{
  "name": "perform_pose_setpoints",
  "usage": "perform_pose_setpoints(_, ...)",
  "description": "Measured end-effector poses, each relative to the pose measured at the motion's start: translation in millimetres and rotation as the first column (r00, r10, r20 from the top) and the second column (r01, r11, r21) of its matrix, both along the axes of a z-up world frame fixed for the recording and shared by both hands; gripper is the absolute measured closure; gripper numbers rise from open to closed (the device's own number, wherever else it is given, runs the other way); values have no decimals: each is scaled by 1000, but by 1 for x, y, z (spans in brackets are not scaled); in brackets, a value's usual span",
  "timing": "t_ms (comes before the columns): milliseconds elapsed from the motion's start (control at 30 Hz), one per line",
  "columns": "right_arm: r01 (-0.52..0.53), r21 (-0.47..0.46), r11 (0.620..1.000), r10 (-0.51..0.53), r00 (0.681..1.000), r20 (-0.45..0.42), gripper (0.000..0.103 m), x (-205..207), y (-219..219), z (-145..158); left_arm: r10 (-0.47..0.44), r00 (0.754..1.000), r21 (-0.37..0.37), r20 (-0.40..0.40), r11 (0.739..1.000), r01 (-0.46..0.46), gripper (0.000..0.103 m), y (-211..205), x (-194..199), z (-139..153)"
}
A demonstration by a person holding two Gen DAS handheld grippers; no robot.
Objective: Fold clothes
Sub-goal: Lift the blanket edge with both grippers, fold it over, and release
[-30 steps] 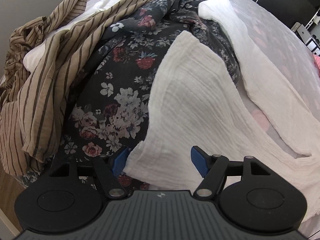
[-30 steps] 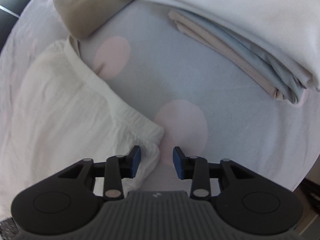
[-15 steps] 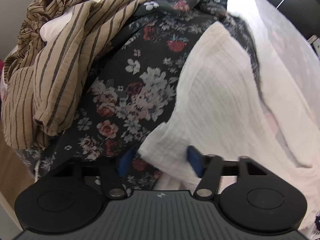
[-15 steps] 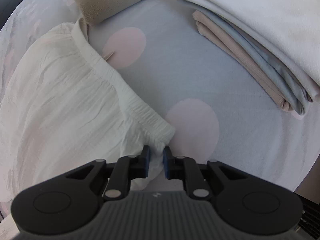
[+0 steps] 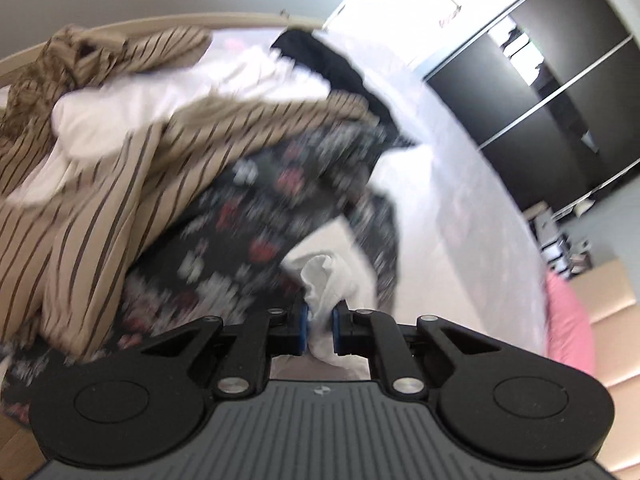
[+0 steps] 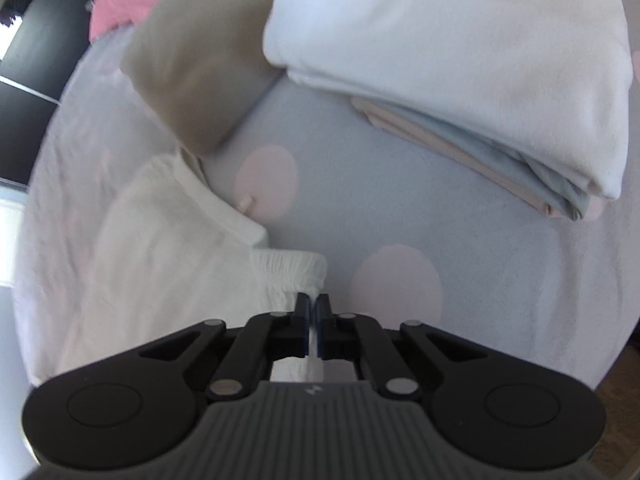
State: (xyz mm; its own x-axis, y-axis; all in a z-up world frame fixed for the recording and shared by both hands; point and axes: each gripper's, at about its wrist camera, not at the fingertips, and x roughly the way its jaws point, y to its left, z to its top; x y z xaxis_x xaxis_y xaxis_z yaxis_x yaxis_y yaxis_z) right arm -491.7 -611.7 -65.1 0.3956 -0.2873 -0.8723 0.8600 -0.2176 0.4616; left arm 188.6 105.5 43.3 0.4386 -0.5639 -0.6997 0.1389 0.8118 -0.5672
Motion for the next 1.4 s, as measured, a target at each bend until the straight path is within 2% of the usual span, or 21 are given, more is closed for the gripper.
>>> perform_pose_setpoints(100, 26, -61, 998, -21, 996, 83, 100, -3, -8, 12, -8, 999, 4, 44, 1000, 8, 94, -18, 19, 16)
perform_pose_setpoints(333, 7, -188, 982, 14, 994, 108, 101, 17, -38, 46, -15, 989, 89, 147, 996, 2, 94, -91, 63, 54)
perform_pose_setpoints(467, -19, -227, 974, 41, 995, 92, 101, 33, -59, 64, -41, 979, 202, 202, 979, -1, 94, -145, 89, 65)
perform_pose_setpoints(600, -60, -236, 970, 69, 997, 31, 101, 68, -90, 64, -77, 965, 321, 251, 947, -8, 94, -202, 116, 71)
perform_pose_setpoints(667, -79, -233, 969, 81, 997, -2, 101, 85, -105, 60, -93, 961, 374, 260, 927, -11, 94, -229, 131, 65)
perform_pose_setpoints(767, -89, -219, 972, 82, 996, -41, 101, 110, -131, 44, -94, 970, 442, 224, 897, -15, 94, -266, 155, 47)
perform_pose_setpoints(867, -95, -202, 975, 82, 994, -72, 101, 129, -153, 25, -120, 968, 515, 219, 857, -10, 94, -296, 170, 22)
perform_pose_setpoints(1000, -124, -191, 974, 103, 988, -116, 101, 150, -174, 2, -108, 973, 551, 203, 834, -23, 92, -317, 187, -10)
perform_pose_setpoints(1100, -159, -180, 971, 135, 982, -135, 99, 159, -181, -11, -124, 976, 601, 181, 799, -10, 84, -326, 190, -27)
perform_pose_setpoints(1167, -176, -191, 966, 149, 978, -147, 98, 163, -180, -13, -148, 970, 605, 195, 796, 0, 74, -325, 186, -30)
perform_pose_setpoints(1200, -187, -199, 962, 159, 976, -151, 93, 165, -179, -11, -161, 965, 596, 206, 803, 7, 64, -324, 182, -28)
perform_pose_setpoints(1233, -199, -209, 957, 169, 974, -152, 86, 165, -177, -9, -170, 961, 588, 220, 809, 8, 48, -322, 177, -24)
perform_pose_setpoints(1267, -210, -221, 952, 180, 972, -149, 81, 165, -174, -5, -179, 955, 581, 236, 814, 9, 42, -320, 171, -21)
perform_pose_setpoints(1333, -234, -253, 939, 201, 968, -150, 64, 166, -165, 4, -206, 939, 569, 274, 822, 15, 39, -317, 156, -11)
perform_pose_setpoints(1400, -275, -283, 919, 230, 956, -180, 59, 168, -154, 14, -230, 924, 562, 306, 827, 20, 37, -314, 142, -2)
